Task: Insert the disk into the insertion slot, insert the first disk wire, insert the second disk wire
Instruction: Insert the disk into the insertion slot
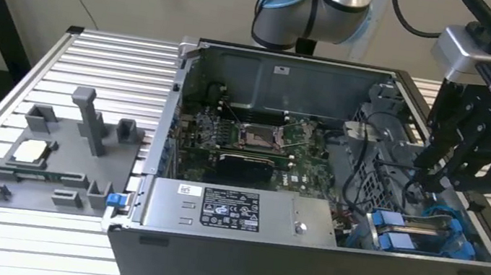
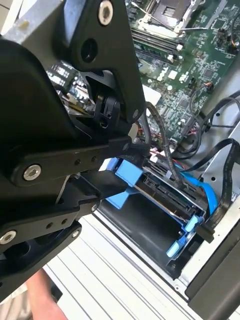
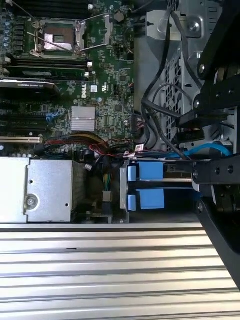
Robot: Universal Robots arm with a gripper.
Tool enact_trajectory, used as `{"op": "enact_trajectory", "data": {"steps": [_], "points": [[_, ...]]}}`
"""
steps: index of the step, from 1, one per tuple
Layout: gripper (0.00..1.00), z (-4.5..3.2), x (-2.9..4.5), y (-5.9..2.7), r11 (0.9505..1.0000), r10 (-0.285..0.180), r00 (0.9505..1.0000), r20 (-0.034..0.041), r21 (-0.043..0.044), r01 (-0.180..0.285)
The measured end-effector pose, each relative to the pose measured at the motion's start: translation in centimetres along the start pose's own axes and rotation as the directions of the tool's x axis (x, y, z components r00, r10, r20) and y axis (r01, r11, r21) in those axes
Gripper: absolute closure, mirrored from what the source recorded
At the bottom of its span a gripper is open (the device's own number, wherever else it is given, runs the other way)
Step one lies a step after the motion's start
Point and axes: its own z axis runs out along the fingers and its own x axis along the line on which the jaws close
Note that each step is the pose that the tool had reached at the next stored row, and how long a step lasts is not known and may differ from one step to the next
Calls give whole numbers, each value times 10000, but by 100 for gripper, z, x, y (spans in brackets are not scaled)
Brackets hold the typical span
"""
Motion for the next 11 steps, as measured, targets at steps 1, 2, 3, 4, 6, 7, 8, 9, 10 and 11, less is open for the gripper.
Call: {"op": "enact_trajectory", "data": {"steps": [1, 2, 3, 4, 6, 7, 8, 9, 10, 11], "points": [[0, 0, 0, 5, 10000, 0, 10000, 17, 1, 0], [0, 1, -1, 9, 10000, -1, 10000, 35, 3, 1], [0, 2, -2, 13, 10000, -2, 10000, 45, 10, 2], [0, 2, -3, 14, 10000, -2, 10000, 46, 12, 2], [0, 4, -4, 13, 10000, -5, 10000, 47, 14, 4], [0, 4, -4, 15, 10000, -3, 10000, 48, 16, 3], [0, 5, -4, 15, 10000, -3, 10000, 53, 18, 3], [0, 5, -4, 15, 10000, -4, 10000, 62, 21, 4], [0, 5, -4, 15, 10000, -4, 10000, 66, 22, 4], [0, 6, -4, 15, 10000, -4, 10000, 68, 22, 4]]}}
